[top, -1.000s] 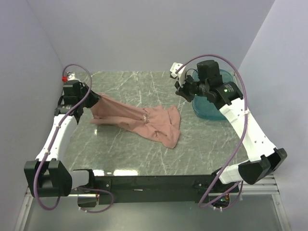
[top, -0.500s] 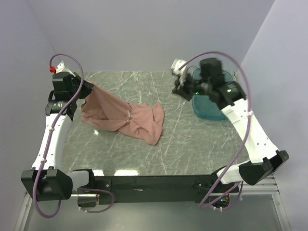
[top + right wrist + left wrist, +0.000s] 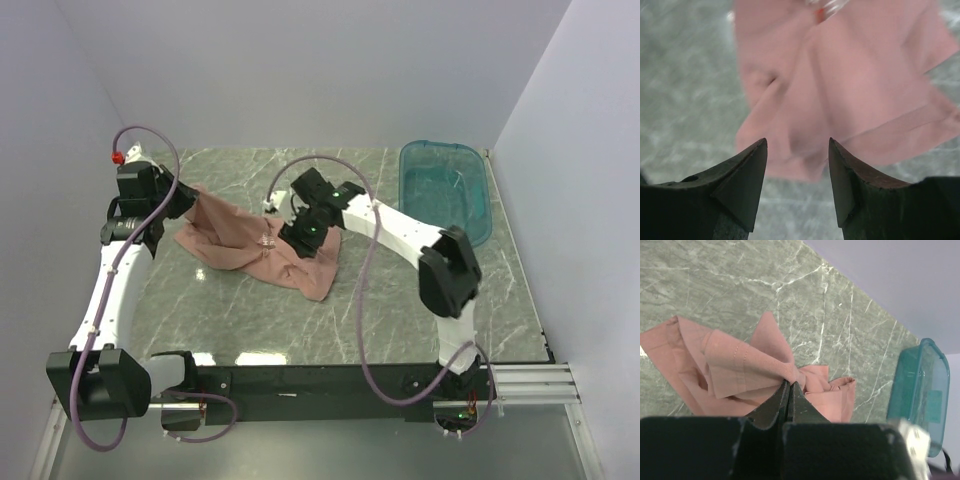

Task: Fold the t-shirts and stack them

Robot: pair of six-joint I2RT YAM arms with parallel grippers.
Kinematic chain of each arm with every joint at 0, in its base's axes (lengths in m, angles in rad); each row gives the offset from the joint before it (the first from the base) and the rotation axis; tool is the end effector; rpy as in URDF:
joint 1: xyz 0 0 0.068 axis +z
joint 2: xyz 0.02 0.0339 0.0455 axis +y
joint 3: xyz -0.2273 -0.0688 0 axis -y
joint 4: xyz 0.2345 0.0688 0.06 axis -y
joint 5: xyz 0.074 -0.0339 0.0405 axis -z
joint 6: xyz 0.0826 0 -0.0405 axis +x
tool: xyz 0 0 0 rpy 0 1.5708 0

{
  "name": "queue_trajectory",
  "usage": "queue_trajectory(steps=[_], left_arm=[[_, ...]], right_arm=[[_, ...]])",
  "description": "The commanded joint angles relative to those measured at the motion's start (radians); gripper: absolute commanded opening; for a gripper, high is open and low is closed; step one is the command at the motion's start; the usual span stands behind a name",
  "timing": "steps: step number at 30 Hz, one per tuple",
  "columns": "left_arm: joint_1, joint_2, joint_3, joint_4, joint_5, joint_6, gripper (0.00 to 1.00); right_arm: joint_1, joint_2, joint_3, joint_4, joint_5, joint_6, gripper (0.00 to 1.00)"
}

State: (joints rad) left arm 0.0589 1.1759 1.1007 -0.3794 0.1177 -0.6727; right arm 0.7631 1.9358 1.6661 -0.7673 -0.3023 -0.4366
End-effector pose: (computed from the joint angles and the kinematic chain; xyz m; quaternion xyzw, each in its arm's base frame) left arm 0.3111 0.0086 0.2970 -0.2738 0.8019 -0.2073 0.4889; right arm 0.2872 0.3087 0.1896 -0.5711 0.7647 0.1857 0.2337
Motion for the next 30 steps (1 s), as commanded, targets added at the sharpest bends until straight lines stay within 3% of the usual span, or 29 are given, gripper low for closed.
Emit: queue_trajectory(steps=[1, 5, 15, 17, 21, 25, 30], left_arm=[[0.005, -0.038, -0.019, 0.04, 0.003, 0.024, 0.0], [0.007, -0.041, -0.042, 0.051, 0.008, 0.024, 0.0], [0.012, -0.019, -0.07, 0.083, 0.01, 0.021, 0.0], [0.013, -0.012, -0.071, 0.088, 0.011, 0.019, 0.0], [0.019, 0.01, -0.068, 0.091, 0.003, 0.025, 0.0], [0.032, 0.034, -0.067, 0.094, 0.005, 0.03, 0.0], [0.042, 0.056, -0.078, 0.102, 0.013, 0.028, 0.02]], right_arm=[[-0.005, 0.103, 0.165, 0.022, 0.087, 0.076, 0.59], [-0.007, 0.196, 0.233, -0.016, 0.062, 0.084, 0.59], [-0.001, 0.242, 0.192, -0.027, 0.015, 0.078, 0.52], [-0.004, 0.267, 0.211, -0.033, 0.045, 0.076, 0.47], [-0.018, 0.29, 0.282, -0.089, 0.026, 0.064, 0.03], [-0.037, 0.204, 0.271, -0.099, -0.004, 0.041, 0.0], [-0.146, 0.013, 0.241, -0.105, -0.13, 0.042, 0.0]])
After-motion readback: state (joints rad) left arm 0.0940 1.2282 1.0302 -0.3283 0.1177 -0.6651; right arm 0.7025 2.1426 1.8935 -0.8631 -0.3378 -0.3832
